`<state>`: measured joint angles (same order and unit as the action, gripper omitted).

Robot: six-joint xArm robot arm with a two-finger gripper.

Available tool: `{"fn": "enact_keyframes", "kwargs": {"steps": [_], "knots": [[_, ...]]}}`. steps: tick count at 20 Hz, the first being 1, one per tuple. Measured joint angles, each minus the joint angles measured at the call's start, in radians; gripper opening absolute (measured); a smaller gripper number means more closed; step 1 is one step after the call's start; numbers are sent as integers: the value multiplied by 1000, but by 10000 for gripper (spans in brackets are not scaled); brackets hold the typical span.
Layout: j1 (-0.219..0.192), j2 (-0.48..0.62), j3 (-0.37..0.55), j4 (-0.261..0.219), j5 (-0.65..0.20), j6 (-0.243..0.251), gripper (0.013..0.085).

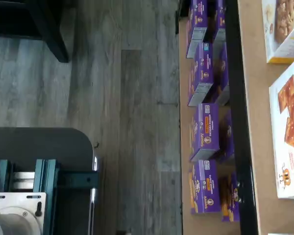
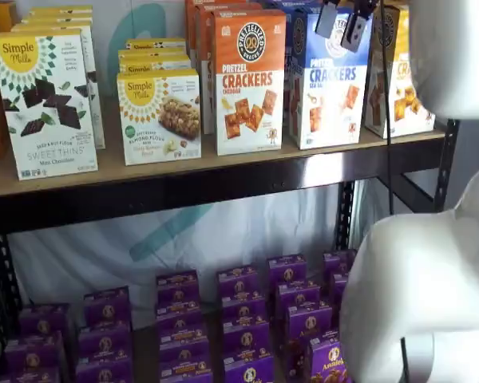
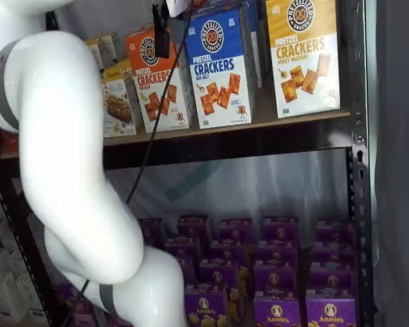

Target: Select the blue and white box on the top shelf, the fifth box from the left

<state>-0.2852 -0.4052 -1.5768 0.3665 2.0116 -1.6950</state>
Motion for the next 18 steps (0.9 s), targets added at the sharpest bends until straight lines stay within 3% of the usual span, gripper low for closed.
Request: {"fn": "enact_keyframes", "kwargs": {"steps": [3, 6, 11, 18], "knots": [[40, -27, 39, -51, -34, 10, 850], [52, -45, 72, -58, -55, 17, 850], [30, -74, 111, 2, -108, 18, 850], [1, -69, 89, 36, -175, 8, 850]]}}
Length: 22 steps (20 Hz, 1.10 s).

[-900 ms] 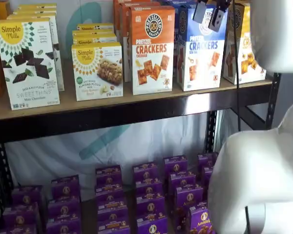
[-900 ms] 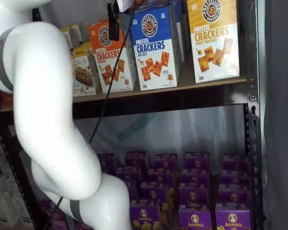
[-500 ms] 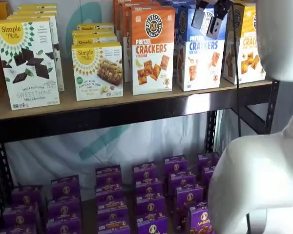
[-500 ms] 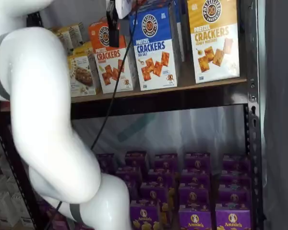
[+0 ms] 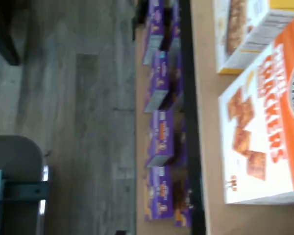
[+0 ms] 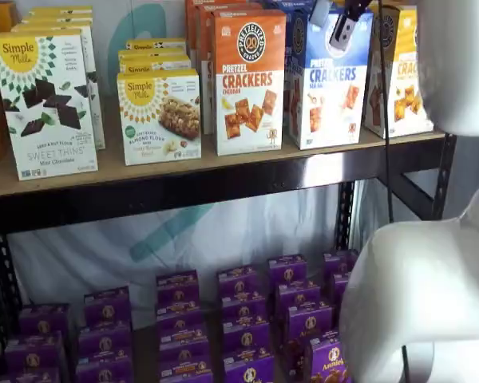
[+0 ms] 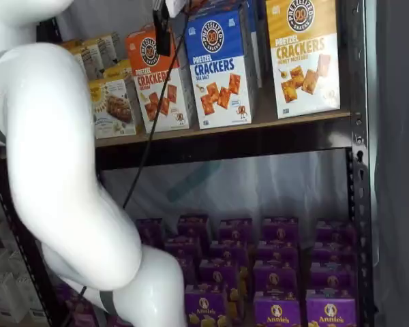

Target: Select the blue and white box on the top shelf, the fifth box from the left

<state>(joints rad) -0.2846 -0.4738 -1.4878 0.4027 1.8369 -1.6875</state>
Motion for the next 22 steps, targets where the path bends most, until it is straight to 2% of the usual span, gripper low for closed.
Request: {"fn": "enact_keyframes", "kwargs": {"steps": [6, 9, 22], "knots": [[-19, -8, 20, 46, -153, -9, 850], [-16, 13, 9, 46, -201, -12, 850], [-47, 172, -123, 10, -208, -70, 850]]}}
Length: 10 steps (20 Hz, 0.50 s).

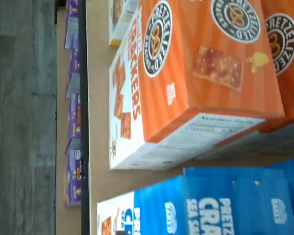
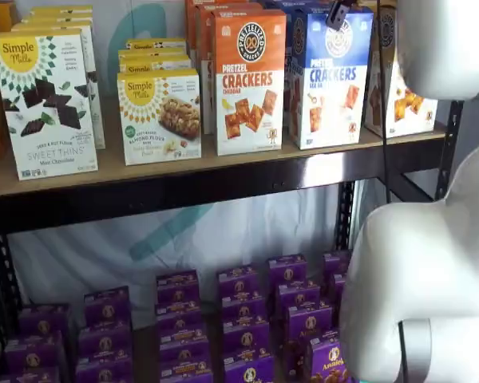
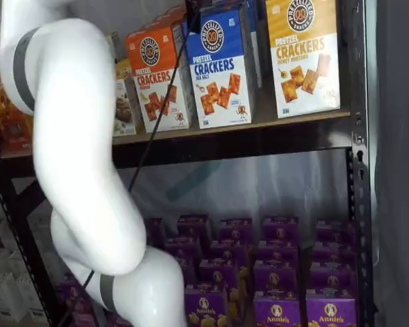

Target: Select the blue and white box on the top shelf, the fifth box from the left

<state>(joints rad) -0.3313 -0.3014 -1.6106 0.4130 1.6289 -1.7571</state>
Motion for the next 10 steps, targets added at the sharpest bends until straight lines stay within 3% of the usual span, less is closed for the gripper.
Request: {"fn": "enact_keyframes", "kwargs": {"steps": [10], "knots": [[16, 55, -35, -35, 0, -5, 850]]}}
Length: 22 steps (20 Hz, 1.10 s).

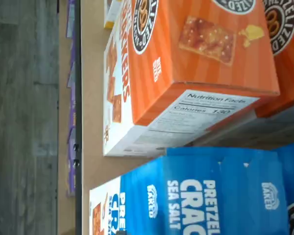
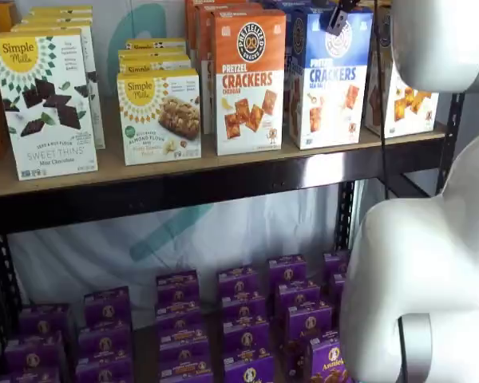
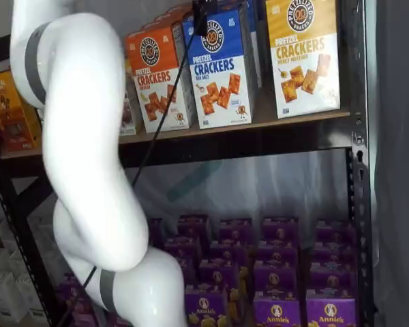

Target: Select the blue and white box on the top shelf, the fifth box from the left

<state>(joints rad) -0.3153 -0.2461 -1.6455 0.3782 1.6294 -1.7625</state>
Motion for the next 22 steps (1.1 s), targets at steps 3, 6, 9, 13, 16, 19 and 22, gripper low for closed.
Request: {"fn": "enact_keyframes", "kwargs": {"steps": [3, 6, 9, 13, 16, 19, 22], "knots": [[15, 25, -30, -24, 38, 10, 850], [39, 34, -36, -54, 55, 23, 850], [61, 32, -27, -81, 58, 33, 850], [71, 31, -22, -101, 66, 36, 850], [73, 33, -22, -112, 73, 34, 850], [72, 32, -19, -117, 73, 31, 850], [69, 30, -16, -116, 74, 28, 810]]}}
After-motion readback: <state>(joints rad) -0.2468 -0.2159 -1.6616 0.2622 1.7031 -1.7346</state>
